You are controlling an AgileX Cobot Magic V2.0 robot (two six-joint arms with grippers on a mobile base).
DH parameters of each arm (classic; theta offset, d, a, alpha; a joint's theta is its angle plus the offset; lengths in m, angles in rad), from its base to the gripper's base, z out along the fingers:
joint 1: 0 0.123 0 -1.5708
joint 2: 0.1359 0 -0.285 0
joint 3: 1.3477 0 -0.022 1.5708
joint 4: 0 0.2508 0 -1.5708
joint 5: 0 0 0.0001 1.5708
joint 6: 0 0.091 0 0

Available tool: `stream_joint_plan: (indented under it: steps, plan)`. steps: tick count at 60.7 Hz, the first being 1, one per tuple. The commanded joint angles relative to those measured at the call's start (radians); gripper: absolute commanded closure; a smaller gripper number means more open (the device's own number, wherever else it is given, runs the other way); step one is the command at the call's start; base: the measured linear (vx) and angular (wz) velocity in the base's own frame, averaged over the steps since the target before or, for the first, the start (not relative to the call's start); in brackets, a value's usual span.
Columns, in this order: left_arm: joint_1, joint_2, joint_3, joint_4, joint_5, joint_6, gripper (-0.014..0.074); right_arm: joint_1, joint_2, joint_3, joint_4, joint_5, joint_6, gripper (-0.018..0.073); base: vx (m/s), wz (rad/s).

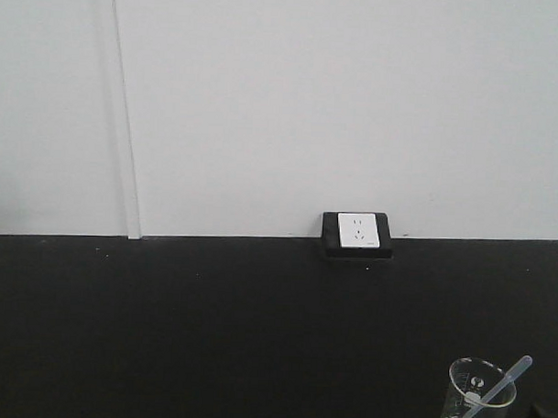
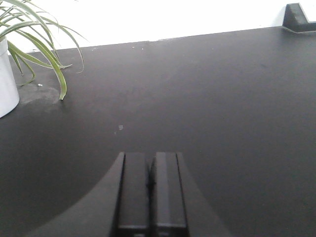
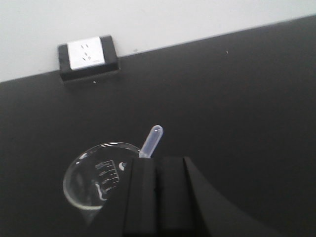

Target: Grab transparent chemical and place on left bench

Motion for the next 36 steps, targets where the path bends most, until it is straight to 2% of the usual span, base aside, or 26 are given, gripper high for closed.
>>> stream_joint_plan:
  steps: [1,12,27,36]
  plan:
    - [-0.002,-0.019,0.016,-0.001,-0.078,-0.008,0.06,-0.003,0.076,-0.077,0.004,-0.137,-0.005,0.0447,0.0,0.0]
    - [-0.002,-0.019,0.016,-0.001,-0.078,-0.008,0.06,-0.003,0.209,-0.166,0.004,-0.152,0.001,0.03,0.0,0.0]
    - [-0.002,-0.019,0.016,-0.001,-0.078,-0.008,0.06,-0.003,0.326,-0.273,0.034,-0.169,0.028,0.0038,0.0,0.0]
    - [-0.002,-0.019,0.016,-0.001,-0.078,-0.008,0.06,-0.003,0.383,-0.337,0.034,-0.139,0.057,-0.0034,0.0,0.0]
